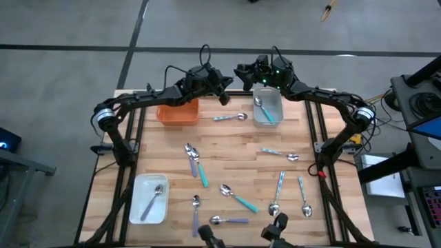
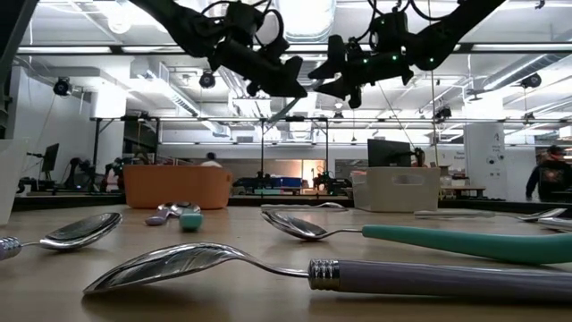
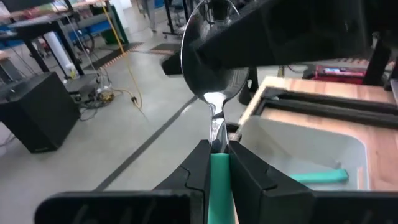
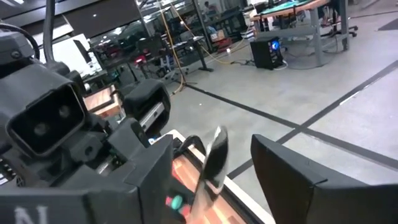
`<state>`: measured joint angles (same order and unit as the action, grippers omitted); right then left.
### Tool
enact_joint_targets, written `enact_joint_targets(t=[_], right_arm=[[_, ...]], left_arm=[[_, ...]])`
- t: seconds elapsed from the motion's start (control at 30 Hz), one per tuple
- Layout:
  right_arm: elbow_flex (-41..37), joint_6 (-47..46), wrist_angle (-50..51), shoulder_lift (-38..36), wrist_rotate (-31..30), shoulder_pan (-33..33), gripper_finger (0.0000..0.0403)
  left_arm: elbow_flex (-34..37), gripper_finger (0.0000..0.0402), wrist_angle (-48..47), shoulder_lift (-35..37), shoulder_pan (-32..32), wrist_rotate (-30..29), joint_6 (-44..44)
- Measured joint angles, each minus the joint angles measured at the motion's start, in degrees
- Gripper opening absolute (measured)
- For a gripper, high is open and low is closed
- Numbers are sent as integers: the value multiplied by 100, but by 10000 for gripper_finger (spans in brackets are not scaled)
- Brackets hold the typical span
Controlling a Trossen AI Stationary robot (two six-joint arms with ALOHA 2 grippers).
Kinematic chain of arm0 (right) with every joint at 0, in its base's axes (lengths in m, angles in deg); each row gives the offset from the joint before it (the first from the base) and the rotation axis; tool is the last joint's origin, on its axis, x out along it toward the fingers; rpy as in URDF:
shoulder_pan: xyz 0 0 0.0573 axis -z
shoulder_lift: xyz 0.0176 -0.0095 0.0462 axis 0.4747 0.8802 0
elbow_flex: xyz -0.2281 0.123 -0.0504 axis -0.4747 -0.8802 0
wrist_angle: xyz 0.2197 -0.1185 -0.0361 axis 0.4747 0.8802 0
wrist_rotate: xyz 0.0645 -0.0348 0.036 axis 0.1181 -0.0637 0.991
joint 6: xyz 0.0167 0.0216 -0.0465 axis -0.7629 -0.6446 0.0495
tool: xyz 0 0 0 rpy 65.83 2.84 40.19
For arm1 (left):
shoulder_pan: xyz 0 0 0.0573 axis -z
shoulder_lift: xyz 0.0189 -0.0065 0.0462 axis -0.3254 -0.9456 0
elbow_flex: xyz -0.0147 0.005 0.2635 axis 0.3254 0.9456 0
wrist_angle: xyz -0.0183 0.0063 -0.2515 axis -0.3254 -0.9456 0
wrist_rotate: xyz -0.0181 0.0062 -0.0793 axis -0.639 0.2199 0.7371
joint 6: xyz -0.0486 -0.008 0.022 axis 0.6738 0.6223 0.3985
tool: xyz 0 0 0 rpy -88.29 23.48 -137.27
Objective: Sort silverware by color (type)
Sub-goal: Put the top right light blue spoon into the gray bin
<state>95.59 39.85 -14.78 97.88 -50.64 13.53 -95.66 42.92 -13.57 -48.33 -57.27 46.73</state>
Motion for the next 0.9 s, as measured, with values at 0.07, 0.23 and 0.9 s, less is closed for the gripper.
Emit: enact_joint_targets(t=[0.07, 0.23, 0.9], right_arm=[[0, 5, -1, 0, -41, 0, 186], [0, 146, 52, 0, -495, -73, 125], [-7, 1019, 519, -99, -863, -174, 11]], left_arm=[[-2, 24, 163, -59, 17, 0, 5], [-43, 24, 388, -182, 41, -19, 33], [-109, 80, 231, -174, 32, -1, 143]])
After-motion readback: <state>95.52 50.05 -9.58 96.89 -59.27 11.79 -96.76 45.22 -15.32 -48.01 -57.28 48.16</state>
